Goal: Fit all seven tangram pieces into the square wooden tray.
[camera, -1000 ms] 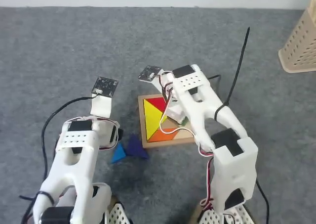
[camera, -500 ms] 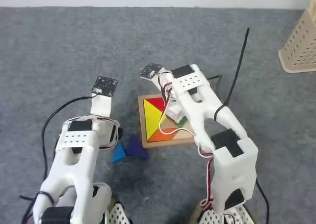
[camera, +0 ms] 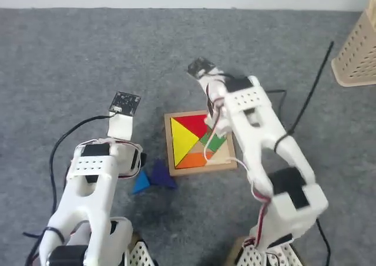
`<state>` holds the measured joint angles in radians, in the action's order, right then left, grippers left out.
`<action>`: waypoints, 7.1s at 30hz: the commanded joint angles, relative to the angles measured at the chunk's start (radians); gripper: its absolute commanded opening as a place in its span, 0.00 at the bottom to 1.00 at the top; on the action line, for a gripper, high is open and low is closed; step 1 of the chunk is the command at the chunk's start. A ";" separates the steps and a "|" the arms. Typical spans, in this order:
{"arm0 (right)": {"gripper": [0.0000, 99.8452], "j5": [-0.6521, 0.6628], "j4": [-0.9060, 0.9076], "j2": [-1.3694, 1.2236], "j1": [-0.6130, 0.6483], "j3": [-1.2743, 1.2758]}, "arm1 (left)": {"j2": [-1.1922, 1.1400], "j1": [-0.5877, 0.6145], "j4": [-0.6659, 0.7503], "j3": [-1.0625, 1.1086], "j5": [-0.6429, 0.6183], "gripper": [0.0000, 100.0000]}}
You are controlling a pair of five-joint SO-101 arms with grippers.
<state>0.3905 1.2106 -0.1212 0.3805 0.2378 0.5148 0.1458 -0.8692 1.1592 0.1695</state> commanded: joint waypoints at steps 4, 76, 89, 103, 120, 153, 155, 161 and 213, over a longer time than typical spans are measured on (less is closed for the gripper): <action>0.01 -0.005 -0.041 0.355 -0.077 0.333 | 0.032 0.002 0.014 -0.008 -0.005 0.20; 0.01 0.161 -0.225 0.998 -0.367 1.137 | -0.446 0.011 -0.425 -0.602 0.430 0.23; 0.01 0.163 -0.225 1.006 -0.366 1.146 | -0.701 0.035 -0.295 -0.610 0.483 0.22; 0.01 0.163 -0.234 1.006 -0.366 1.148 | -0.703 0.029 -0.411 -0.750 0.443 0.11; 0.01 0.163 -0.236 1.006 -0.366 1.148 | -0.703 -0.311 -0.658 -1.119 0.239 0.11; 0.01 0.160 -0.236 1.006 -0.369 1.148 | -0.790 -0.499 -0.433 -1.046 -0.933 0.14; 0.01 0.160 -0.236 1.006 -0.367 1.148 | -0.858 -0.497 -0.427 -1.049 -0.945 0.18; 0.01 0.161 -0.236 1.006 -0.367 1.148 | -0.991 -0.505 -0.534 -1.161 -0.908 0.26; 0.01 0.163 -0.237 1.006 -0.366 1.148 | -0.907 -0.601 -0.239 -1.122 0.180 0.01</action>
<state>0.5378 0.9912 0.8500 0.0245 1.3886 -0.4089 -0.4511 -1.1239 0.0606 0.3353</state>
